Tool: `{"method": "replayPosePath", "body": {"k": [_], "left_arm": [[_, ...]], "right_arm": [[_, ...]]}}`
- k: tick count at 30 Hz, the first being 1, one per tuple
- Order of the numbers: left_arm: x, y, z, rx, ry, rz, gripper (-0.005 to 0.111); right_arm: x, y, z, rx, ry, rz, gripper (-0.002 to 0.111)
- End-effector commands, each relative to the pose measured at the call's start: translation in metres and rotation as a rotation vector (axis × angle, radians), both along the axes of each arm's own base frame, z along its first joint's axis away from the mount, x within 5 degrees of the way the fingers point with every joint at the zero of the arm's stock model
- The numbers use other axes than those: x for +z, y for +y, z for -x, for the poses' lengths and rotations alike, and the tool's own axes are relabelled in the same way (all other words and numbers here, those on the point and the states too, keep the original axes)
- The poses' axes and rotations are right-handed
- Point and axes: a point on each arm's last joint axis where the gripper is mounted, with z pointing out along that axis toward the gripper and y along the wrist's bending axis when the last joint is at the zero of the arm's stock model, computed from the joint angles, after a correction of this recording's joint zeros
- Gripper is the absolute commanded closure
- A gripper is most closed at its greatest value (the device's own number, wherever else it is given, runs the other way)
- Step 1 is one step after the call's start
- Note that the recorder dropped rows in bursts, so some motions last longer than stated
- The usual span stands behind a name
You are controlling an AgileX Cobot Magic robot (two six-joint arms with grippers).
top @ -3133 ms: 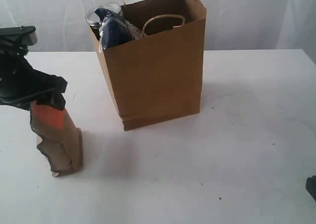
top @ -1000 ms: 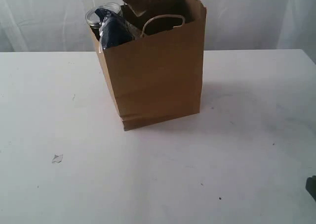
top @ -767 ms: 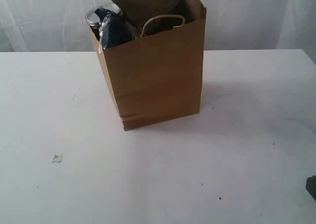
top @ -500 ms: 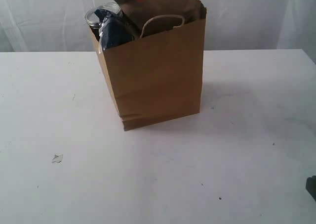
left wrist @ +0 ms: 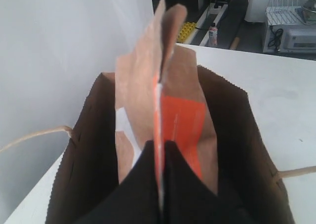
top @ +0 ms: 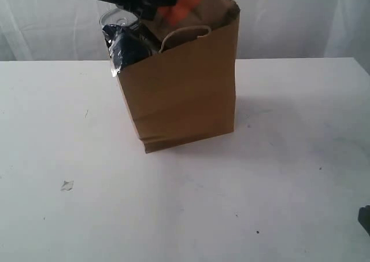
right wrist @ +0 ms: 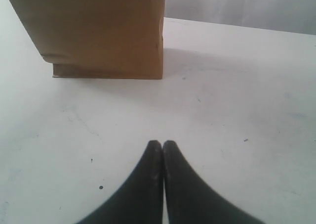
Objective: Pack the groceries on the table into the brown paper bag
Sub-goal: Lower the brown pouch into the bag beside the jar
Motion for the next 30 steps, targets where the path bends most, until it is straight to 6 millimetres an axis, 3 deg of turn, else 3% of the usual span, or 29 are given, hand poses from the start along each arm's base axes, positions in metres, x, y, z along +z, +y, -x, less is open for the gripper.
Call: {"method": "replayPosePath", "body": {"k": [1, 3, 7, 10, 30], "left_arm": [[0.0002, -0.0014, 0.0007, -0.017, -0.001, -0.002, 0.100], [0.0008, -0.0013, 0.0001, -0.016, -0.019, -0.003, 0.089], [0.0020, -0.0018, 0.0002, -0.019, -0.023, 0.010, 0.054], [0.0028, -0.0021, 0.0003, -0.018, -0.018, 0.023, 0.038], [0.0079, 0.0008, 0.0057, -0.021, -0.025, -0.012, 0.037]], "right_arm": [[-0.0016, -0.0002, 0.0001, 0.000, -0.007, 0.007, 0.108], [-0.0016, -0.0002, 0.0001, 0.000, -0.007, 0.007, 0.108], [-0.0016, -0.0002, 0.0001, 0.000, -0.007, 0.007, 0.108], [-0.0016, -0.0002, 0.0001, 0.000, -0.007, 0.007, 0.108], [-0.0016, -0.0002, 0.0001, 0.000, -0.007, 0.007, 0.108]]}}
